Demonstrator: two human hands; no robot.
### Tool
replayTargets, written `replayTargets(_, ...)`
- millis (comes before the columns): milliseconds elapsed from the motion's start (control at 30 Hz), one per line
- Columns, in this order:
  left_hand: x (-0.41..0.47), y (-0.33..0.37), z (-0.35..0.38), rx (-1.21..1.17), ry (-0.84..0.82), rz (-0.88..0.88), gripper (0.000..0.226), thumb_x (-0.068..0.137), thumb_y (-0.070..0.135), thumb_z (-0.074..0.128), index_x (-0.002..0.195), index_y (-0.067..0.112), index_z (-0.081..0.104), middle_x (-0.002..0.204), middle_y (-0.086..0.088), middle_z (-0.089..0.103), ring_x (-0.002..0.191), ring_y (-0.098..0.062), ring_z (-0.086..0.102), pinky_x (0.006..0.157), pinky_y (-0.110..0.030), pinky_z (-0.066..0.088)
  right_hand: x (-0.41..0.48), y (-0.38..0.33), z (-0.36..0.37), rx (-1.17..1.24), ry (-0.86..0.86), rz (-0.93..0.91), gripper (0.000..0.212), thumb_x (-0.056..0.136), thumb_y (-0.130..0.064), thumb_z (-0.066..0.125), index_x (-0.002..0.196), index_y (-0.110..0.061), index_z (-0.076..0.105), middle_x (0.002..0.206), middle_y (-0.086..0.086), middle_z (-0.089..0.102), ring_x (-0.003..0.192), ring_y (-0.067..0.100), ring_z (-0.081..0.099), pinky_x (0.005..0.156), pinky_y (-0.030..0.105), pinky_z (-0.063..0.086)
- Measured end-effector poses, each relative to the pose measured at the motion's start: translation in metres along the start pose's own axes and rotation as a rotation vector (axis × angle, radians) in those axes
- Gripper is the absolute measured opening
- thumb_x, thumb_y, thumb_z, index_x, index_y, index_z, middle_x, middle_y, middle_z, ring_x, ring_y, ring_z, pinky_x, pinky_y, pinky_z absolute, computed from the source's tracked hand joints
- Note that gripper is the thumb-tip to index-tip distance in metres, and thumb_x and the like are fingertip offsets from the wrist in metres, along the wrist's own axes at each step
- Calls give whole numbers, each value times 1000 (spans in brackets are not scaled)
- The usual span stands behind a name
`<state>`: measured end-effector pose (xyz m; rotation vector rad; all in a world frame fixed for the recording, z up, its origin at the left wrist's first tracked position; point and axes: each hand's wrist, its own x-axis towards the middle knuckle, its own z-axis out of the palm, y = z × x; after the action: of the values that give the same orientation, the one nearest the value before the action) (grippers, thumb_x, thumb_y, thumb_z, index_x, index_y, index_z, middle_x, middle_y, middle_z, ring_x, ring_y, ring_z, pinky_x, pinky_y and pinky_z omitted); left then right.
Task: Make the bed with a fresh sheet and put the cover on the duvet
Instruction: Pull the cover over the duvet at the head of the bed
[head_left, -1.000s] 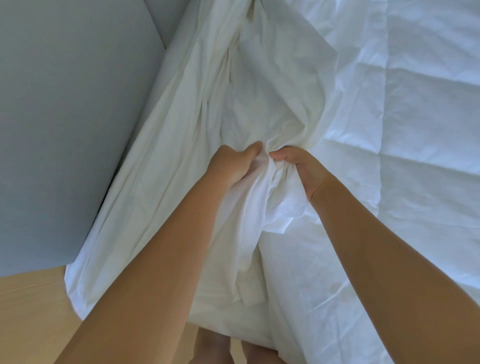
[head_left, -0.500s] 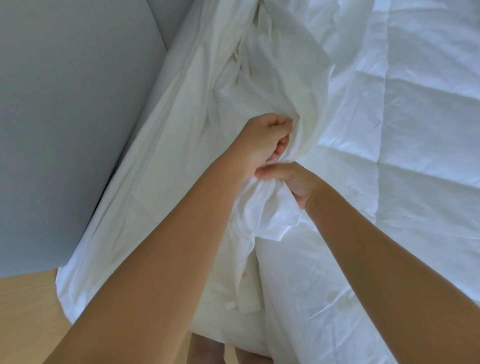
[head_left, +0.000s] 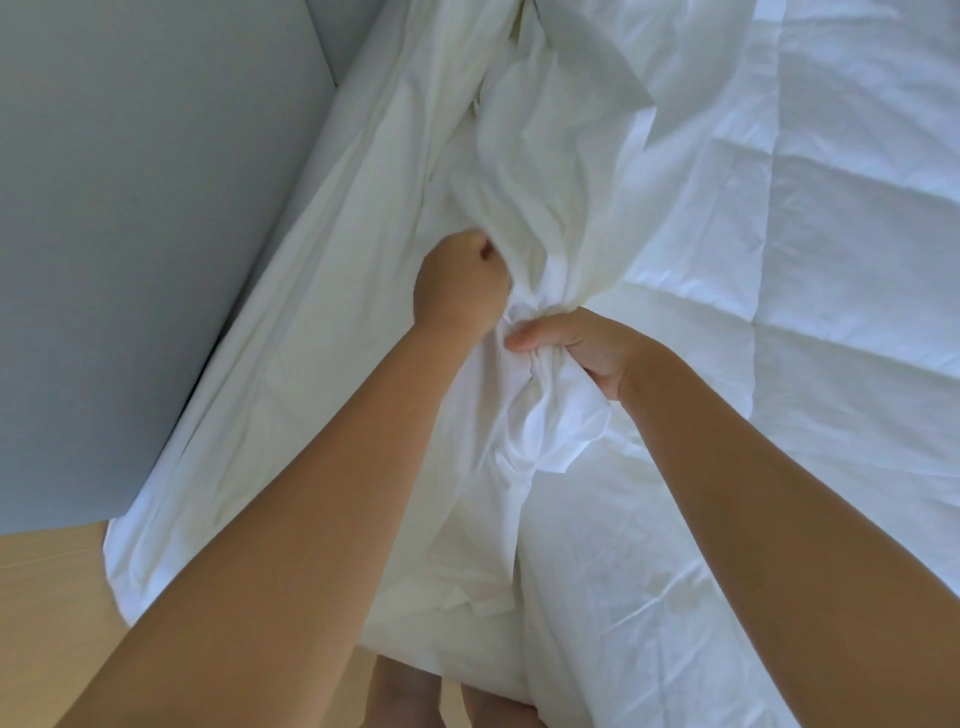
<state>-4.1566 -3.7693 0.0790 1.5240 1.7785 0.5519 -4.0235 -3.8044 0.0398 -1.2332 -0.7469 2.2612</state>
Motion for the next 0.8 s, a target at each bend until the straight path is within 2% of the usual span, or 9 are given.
replayTargets(67, -4, 29, 5, -65, 25, 153, 39, 90, 13, 49, 54, 17, 36, 61, -9, 49, 66, -27, 45, 60, -33, 34, 1, -5, 10, -9, -33, -23, 15, 77, -12, 64, 79, -17, 77, 83, 5, 74, 79, 20, 71, 67, 29, 56)
replayTargets(200, -24, 59, 27, -132, -45, 221, 41, 91, 18, 52, 55, 18, 32, 55, 3, 37, 56, -15, 37, 58, -30, 32, 8, -5, 15, 110, -31, -170, 67, 98, -2, 37, 42, -26, 67, 46, -13, 58, 46, 0, 58, 49, 15, 47)
replayTargets(267, -21, 43, 23, -111, -79, 162, 38, 92, 20, 49, 57, 15, 36, 55, 3, 38, 58, -18, 38, 57, -29, 30, 8, 7, 9, 105, 25, -229, 60, 95, -1, 39, 48, -23, 70, 52, -7, 63, 53, 7, 63, 53, 20, 50)
replayTargets(367, -19, 0, 8, -12, -127, 12, 29, 96, 26, 43, 75, 9, 54, 75, -4, 54, 75, -23, 49, 62, -28, 31, 4, 22, 3, 257, 171, -302, 12, 78, -14, 65, 75, -14, 76, 81, 9, 72, 80, 25, 70, 75, 36, 57)
replayTargets(500, -26, -36, 0, -26, -315, -243, 38, 100, 24, 35, 103, -5, 58, 109, -22, 61, 102, -34, 56, 88, -38, 43, -3, 24, 3, 302, 159, -271, 16, 75, -21, 67, 82, -12, 78, 91, 12, 73, 90, 29, 70, 76, 40, 57)
replayTargets(600, -19, -36, -3, -218, -259, -367, 54, 95, 47, 41, 95, -1, 65, 95, -18, 67, 89, -30, 62, 81, -36, 46, -3, 13, 2, 125, 51, -177, 26, 81, -24, 61, 97, -9, 74, 99, 13, 71, 96, 30, 68, 80, 39, 55)
replayTargets(667, -15, -35, -1, -226, -185, -320, 48, 90, 46, 53, 77, 1, 62, 78, -12, 63, 74, -25, 59, 74, -36, 47, -2, 5, 1, 58, 5, -144, 28, 83, -23, 58, 103, -8, 71, 101, 12, 71, 97, 29, 68, 79, 37, 55)
replayTargets(733, -12, -36, 3, -129, -131, -207, 24, 90, 24, 57, 78, 3, 62, 76, -13, 57, 72, -23, 52, 71, -36, 46, -1, 0, 1, 35, -1, -105, 28, 82, -21, 60, 105, -9, 71, 103, 12, 71, 97, 29, 68, 79, 36, 55)
replayTargets(800, -9, -37, 2, -8, -77, -151, 17, 88, 15, 56, 79, 4, 66, 77, -13, 61, 73, -26, 55, 68, -33, 46, 0, -3, 0, 3, 4, -58, 33, 79, -19, 62, 109, -8, 68, 106, 13, 69, 100, 31, 67, 81, 38, 55)
